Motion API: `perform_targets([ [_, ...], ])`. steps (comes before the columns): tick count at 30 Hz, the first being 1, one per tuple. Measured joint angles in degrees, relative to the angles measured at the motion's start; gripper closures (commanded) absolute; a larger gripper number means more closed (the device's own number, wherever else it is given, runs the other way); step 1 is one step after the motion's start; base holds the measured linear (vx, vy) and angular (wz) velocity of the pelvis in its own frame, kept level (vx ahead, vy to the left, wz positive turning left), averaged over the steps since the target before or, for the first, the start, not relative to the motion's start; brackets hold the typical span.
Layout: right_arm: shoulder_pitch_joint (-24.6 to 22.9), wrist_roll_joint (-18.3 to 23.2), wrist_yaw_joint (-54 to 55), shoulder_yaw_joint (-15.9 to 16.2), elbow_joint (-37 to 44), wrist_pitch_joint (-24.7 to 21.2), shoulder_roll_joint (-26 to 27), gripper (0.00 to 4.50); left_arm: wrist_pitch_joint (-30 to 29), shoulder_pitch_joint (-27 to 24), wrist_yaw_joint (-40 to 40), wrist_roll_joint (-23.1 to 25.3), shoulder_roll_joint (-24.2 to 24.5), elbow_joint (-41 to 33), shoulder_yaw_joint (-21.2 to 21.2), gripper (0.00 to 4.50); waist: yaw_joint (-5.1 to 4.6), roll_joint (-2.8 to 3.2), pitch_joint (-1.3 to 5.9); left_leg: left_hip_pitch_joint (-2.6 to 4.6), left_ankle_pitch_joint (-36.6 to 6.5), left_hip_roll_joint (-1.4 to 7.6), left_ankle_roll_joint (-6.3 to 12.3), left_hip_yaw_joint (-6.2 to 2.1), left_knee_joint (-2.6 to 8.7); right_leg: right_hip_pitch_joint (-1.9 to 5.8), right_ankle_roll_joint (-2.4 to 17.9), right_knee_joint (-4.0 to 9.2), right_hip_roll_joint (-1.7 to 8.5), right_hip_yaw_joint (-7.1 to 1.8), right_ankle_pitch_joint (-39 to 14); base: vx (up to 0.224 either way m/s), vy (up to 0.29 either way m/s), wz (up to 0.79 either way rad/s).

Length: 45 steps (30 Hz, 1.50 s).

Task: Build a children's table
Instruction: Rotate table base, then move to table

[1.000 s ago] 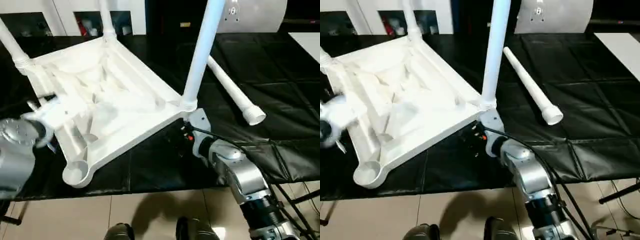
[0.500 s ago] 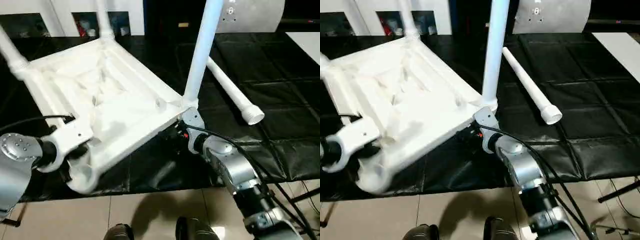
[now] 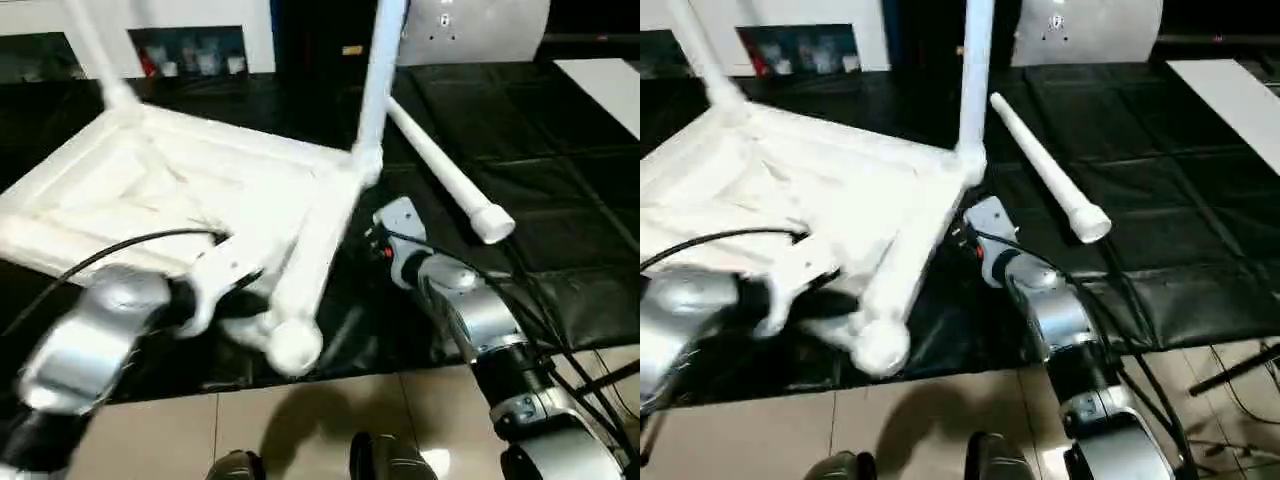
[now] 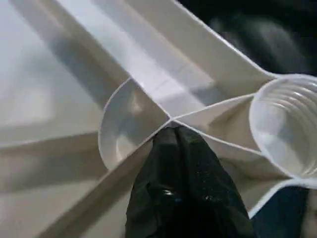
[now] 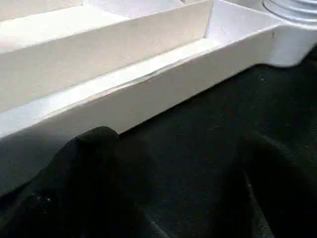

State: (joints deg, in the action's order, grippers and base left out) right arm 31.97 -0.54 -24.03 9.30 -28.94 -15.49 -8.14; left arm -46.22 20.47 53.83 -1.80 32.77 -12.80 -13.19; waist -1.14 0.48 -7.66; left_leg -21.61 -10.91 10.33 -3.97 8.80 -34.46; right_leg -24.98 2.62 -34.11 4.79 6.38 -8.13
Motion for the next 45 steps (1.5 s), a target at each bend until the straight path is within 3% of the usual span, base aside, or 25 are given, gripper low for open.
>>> perform_targets([
  [6,1.65,-0.28,1.04,0.02,-0.79,0.64,0.48,0.00,10.36,5.37,-9.91,3.81,-6.07,11.93,-0.64,4.47,0.02,0.00,0.00,-0.06,0.04,0.05,-0.03,-0.02,-0.05,-0.02,-0.01,0.04,-0.05,0.01,0.11,0.000,0.000,0.00],
  [9,2.51,-0.13,3.11,-2.44,-1.01,1.11,-1.57,0.00,15.17,6.28,-13.77,4.06,-8.91,16.43,0.13,4.47,0.44,0.01,-0.01,-0.21,0.03,0.04,-0.03,-0.03,-0.07,-0.09,0.01,0.10,-0.04,0.02,0.12,0.000,0.000,0.00],
  [14,5.36,0.32,4.58,-7.22,-0.83,2.39,-5.28,0.00,17.46,4.33,-13.35,1.25,-10.39,13.70,3.48,4.47,0.86,0.01,0.00,-0.30,0.22,0.08,0.30,-0.01,-0.06,-0.17,0.34,0.13,-0.07,0.04,0.32,0.000,0.000,0.00],
  [18,5.18,1.42,5.17,-8.57,2.90,-0.91,-5.35,0.00,19.88,1.68,-17.94,-1.17,-15.36,8.92,7.38,4.13,0.86,0.02,0.00,-0.29,0.22,0.19,0.31,0.02,-0.07,-0.17,0.34,0.13,-0.16,0.04,0.32,0.000,0.000,0.00],
  [20,1.46,4.02,5.54,-10.63,11.05,-4.60,-4.17,0.00,20.08,-2.55,-24.55,-2.23,-20.15,5.08,11.13,3.88,0.91,0.01,0.02,-0.27,0.19,0.38,0.32,0.05,-0.07,-0.11,0.32,0.24,-0.33,0.05,0.31,0.000,0.000,0.00],
  [25,-5.04,7.01,6.67,-11.70,22.63,-7.79,-2.73,0.00,19.00,-8.09,-32.75,-2.44,-24.32,1.76,15.71,3.44,1.30,0.01,0.06,-0.16,0.22,0.61,0.29,0.19,-0.10,-0.02,0.12,0.32,-0.56,0.21,0.19,0.000,0.000,0.00],
  [30,-13.11,8.69,7.53,-11.83,33.10,-9.24,-1.03,0.00,19.80,-13.65,-36.46,-2.37,-27.74,-1.97,16.33,3.07,1.40,-0.19,0.36,-0.20,0.04,0.62,-0.04,0.15,-0.12,0.05,0.00,0.54,-0.56,0.24,0.27,0.000,0.000,0.00],
  [33,-20.34,11.42,7.86,-12.14,39.88,-10.98,0.98,0.00,20.27,-16.45,-38.95,-1.82,-29.15,-4.37,16.67,2.92,1.36,-0.06,1.14,-0.35,0.04,0.79,-0.04,-0.29,-0.10,0.08,-0.15,1.20,-0.77,0.52,0.56,0.000,0.000,0.00],
  [36,-23.81,13.43,7.62,-11.36,42.87,-13.95,2.02,0.00,20.23,-17.61,-40.81,-1.82,-29.72,-5.63,17.92,2.59,0.55,0.24,1.43,0.00,0.13,1.92,-0.11,-0.86,-0.01,1.11,0.04,2.20,-1.82,0.91,0.89,-0.002,-0.020,-0.02],
  [38,-24.26,13.51,7.63,-10.57,45.26,-15.37,1.99,0.00,20.21,-17.89,-41.61,-1.81,-29.32,-6.06,18.15,2.56,0.16,-0.34,1.74,0.90,0.26,2.27,-0.56,-0.90,-0.02,0.94,0.71,-0.63,-2.03,0.71,-0.84,-0.006,-0.090,-0.04],
  [40,-25.36,13.13,8.12,-9.42,47.21,-15.37,1.91,0.00,20.23,-18.34,-42.21,-1.80,-29.48,-6.68,18.28,2.41,0.22,-1.88,2.19,2.28,0.08,2.31,-1.77,-0.59,0.06,0.74,1.92,-3.81,-2.02,0.21,-2.73,-0.024,-0.183,0.04],
  [41,-25.53,13.10,8.38,-9.27,47.24,-15.38,1.82,0.00,20.23,-18.51,-42.27,-1.80,-29.72,-6.82,18.29,2.21,0.17,-2.36,2.42,2.66,-0.35,2.46,-1.57,-0.14,-0.33,0.43,2.27,-4.45,-2.53,0.31,-3.25,-0.025,-0.232,0.00],
  [42,-25.39,12.99,8.64,-9.33,47.24,-15.38,1.63,0.00,20.27,-18.69,-42.31,-1.80,-30.13,-7.28,18.31,2.21,0.40,-2.78,2.55,2.18,-1.70,2.98,0.06,-0.06,-3.26,-0.13,2.98,-4.29,-3.53,0.68,-3.21,0.005,-0.229,-0.14],
  [43,-25.53,12.96,8.88,-9.55,47.29,-15.52,1.59,0.00,20.30,-18.92,-42.46,-1.81,-30.71,-7.40,18.20,2.18,0.19,-2.77,2.85,0.37,-4.76,1.31,4.78,0.17,-11.10,0.12,3.59,-4.16,-4.01,0.69,-3.06,0.005,-0.229,-0.14],
  [44,-25.84,12.95,9.07,-9.79,47.29,-15.63,1.64,0.00,20.30,-19.21,-42.64,-1.80,-30.92,-7.39,17.78,2.16,-0.16,-2.96,3.01,0.35,-6.01,-1.35,6.65,0.51,-13.04,0.12,3.59,-3.76,-4.38,0.76,-3.06,-0.002,-0.180,-0.11],
  [45,-26.11,12.96,9.16,-10.12,47.37,-15.63,1.65,0.00,20.30,-19.33,-42.94,-1.74,-31.18,-7.43,17.16,2.07,-0.66,-2.66,3.27,1.00,-7.29,-4.13,8.14,0.91,-12.57,0.09,3.53,-3.04,-5.26,1.00,-3.02,-0.026,-0.143,0.04],
])
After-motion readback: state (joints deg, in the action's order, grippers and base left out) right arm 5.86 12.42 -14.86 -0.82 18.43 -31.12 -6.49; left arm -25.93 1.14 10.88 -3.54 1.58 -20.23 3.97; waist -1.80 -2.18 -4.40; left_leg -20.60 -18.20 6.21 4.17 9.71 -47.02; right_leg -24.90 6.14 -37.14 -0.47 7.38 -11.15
